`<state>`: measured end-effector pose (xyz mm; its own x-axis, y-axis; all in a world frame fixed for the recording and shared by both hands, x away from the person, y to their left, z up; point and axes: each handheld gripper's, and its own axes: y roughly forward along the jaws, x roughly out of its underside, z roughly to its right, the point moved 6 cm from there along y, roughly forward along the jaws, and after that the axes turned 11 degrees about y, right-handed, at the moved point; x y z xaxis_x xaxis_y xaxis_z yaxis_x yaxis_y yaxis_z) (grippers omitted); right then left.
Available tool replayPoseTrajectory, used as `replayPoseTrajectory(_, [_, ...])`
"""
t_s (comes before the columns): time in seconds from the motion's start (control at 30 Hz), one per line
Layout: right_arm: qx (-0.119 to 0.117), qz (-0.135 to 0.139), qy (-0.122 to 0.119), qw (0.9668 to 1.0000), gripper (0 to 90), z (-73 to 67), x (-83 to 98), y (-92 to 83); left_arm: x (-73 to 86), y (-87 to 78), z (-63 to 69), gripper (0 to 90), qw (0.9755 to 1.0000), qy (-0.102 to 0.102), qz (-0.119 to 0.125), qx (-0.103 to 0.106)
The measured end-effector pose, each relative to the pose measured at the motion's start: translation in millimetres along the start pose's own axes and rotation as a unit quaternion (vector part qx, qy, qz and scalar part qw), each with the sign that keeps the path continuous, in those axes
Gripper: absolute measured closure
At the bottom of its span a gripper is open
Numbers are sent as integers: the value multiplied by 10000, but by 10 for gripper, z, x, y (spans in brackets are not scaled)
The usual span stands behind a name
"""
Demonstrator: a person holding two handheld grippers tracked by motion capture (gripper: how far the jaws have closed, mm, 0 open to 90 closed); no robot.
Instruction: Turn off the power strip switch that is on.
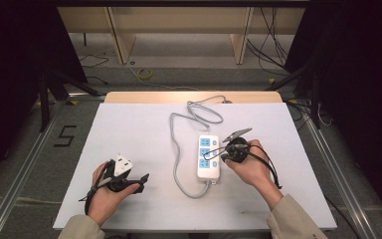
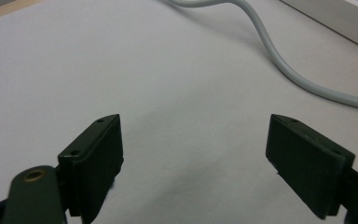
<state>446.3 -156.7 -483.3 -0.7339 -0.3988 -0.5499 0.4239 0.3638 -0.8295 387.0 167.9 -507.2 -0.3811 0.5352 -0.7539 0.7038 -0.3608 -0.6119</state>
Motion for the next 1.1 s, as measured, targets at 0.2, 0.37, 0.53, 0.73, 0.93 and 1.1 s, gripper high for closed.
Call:
replayPoseTrajectory(0.2, [31, -18, 53, 10000, 900, 69, 45, -28, 0, 0, 0, 187, 10000, -4, 0, 1])
replayPoseTrajectory(0.37, [62, -26, 110, 9999, 900, 125, 89, -40, 0, 0, 2, 188, 10000, -3, -7, 0])
replayPoseTrajectory(0.53, [104, -6, 153, 9998, 898, 182, 125, -64, 4, 0, -1, 189, 10000, 0, -13, -4])
replayPoseTrajectory(0.73, [142, -10, 210, 9997, 887, 249, 188, -90, 6, 1, 0, 190, 10000, -7, -21, -5])
replayPoseTrajectory(0.93, [114, 29, 265, 9996, 862, 292, 240, -103, 7, 5, 2, 190, 10000, -16, -28, -5])
replayPoseTrajectory(1.1, [50, 90, 321, 9994, 826, 320, 271, -110, 10, 2, -1, 191, 10000, -15, -29, -6])
